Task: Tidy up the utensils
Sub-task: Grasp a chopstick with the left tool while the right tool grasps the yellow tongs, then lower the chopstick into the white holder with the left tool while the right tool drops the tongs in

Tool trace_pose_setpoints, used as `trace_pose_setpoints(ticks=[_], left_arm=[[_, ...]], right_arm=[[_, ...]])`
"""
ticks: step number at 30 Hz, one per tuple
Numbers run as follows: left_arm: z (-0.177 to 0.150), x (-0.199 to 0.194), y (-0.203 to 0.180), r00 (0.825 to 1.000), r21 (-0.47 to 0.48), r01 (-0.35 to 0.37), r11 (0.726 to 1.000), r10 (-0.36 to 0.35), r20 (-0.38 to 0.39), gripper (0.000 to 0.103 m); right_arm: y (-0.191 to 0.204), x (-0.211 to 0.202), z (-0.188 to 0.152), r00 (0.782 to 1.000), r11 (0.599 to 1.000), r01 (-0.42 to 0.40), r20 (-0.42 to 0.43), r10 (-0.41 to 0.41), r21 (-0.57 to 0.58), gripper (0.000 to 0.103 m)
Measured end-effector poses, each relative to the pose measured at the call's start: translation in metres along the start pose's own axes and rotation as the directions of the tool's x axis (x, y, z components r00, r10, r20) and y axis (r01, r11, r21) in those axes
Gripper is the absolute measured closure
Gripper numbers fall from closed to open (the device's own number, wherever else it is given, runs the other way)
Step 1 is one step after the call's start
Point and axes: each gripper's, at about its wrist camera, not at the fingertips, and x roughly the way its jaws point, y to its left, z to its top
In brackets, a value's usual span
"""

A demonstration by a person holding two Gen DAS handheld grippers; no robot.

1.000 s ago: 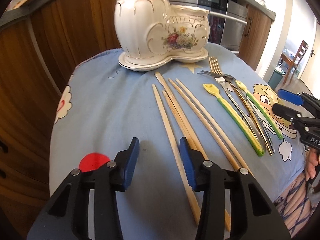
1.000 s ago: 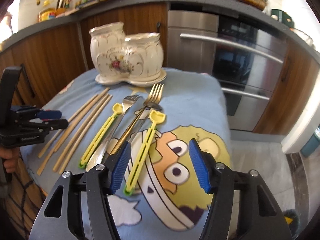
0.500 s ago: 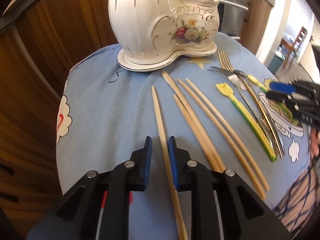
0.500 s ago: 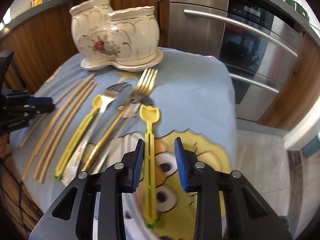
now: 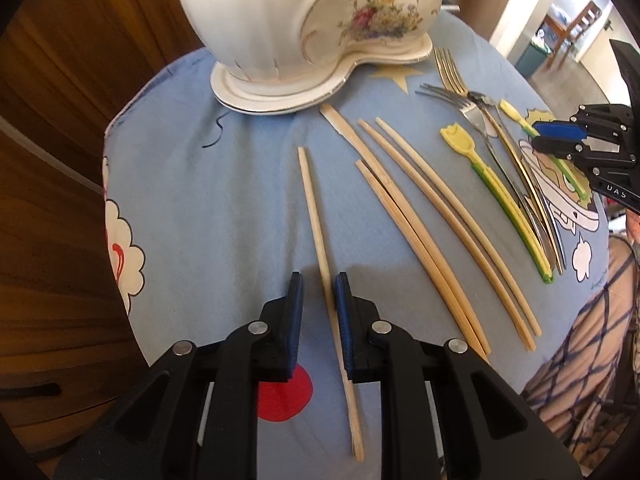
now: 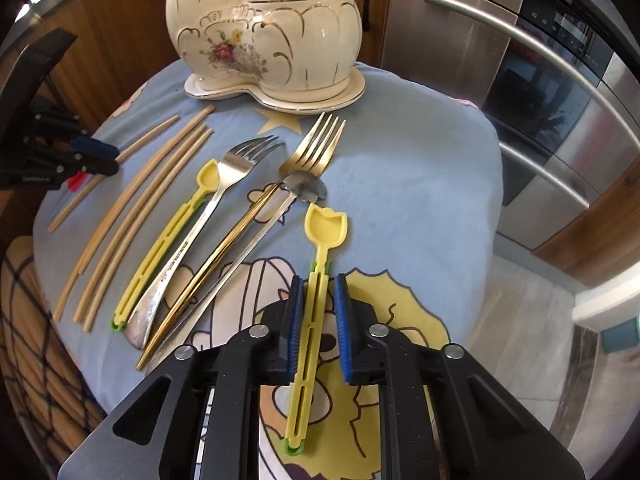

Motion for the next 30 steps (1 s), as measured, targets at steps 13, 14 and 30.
trace_pose_setpoints(ticks=[13, 14, 30], left_arm=[[-0.041, -0.018, 0.010, 0.978, -0.071, 0.058, 0.996, -0.042, 0.202, 0.099], [-0.047, -0.021, 0.014, 0.971, -0.090, 0.071, 0.993, -0.048, 0.236, 0.099], [-0.040, -0.134, 0.030, 0.542, -0.211, 0.231, 0.950, 0.054, 0.839, 0.099]], right_arm=[[-0.022, -0.029, -0.007, 0.985, 0.993, -0.027, 0.171, 0.007, 0.118, 0.093], [-0.024, -0.035, -0.007, 0.979, 0.991, -0.047, 0.203, 0.020, 0.127, 0.093], [-0.039, -0.089, 0.045, 0.719, 0.927, -0.331, 0.684, 0.127, 0.176, 0.092]])
